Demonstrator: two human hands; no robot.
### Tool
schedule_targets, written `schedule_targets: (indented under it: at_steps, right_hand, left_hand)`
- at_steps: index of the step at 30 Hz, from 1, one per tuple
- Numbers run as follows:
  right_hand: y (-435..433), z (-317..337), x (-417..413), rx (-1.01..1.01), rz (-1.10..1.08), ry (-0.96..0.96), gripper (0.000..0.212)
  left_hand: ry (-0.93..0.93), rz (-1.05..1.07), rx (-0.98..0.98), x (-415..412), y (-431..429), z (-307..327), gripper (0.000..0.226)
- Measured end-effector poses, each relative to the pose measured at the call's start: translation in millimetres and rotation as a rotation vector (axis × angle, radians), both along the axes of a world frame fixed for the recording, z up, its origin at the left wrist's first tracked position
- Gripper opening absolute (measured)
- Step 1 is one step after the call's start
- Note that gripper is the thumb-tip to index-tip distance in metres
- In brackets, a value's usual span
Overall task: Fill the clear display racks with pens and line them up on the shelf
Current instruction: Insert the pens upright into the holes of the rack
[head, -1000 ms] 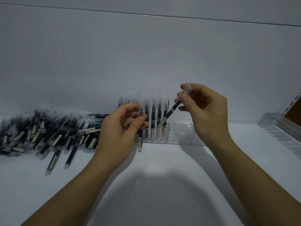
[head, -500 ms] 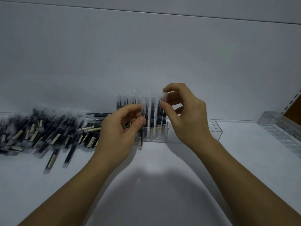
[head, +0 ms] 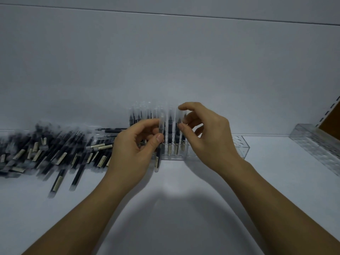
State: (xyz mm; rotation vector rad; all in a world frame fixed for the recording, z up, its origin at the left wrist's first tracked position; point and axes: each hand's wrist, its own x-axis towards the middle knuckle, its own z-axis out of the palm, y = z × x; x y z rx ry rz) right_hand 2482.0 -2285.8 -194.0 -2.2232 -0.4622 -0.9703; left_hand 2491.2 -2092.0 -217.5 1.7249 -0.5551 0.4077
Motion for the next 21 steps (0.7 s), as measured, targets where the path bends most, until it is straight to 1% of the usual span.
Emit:
schedule_targets:
  at_steps: [2,4,6,8,12,15,17,19,21]
  right_hand:
    - [-1,1,-2,0.019,-0.013,-0.026,0.03]
    - [-1,3,-5,0.103,0.023,-0.02,0.027]
    - [1,6,-9,0.246,0.139,0.067,0.023]
    - [4,5,-10,0.341,0.247,0.174,0.022]
    - [6,0,-8,0.379,0.401,0.307,0.017]
    - [2,1,-5,0.414,0.415,0.333,0.018]
    - [-3,5,-4,0.45,0.379,0.279,0.02]
    - [-10,11,-3,0.473,0.321,0.205,0.021]
    - [-18,16,-3,0.509,0.264,0.159,0.023]
  left_hand:
    - [0.013,-0.008,-0.028,-3,-1,2,0.033]
    - [0.025,-0.023,-0.056,-4,-2,4,0.026]
    - [0.016,-0.027,-0.061,-5,-3,4,0.021]
    - [0.001,-0.032,-0.038,-8,-3,5,0.019]
    - [0.02,-0.07,-0.028,-11,-5,4,0.015]
    - [-0.007,-0.057,0.007,-12,-6,2,0.011]
    - [-0.123,0.023,0.106,-10,-4,1,0.007]
    - [-0.236,0.109,0.258,-7,-2,0,0.017]
    - [-0.286,0.126,0.407,-6,-3,-3,0.025]
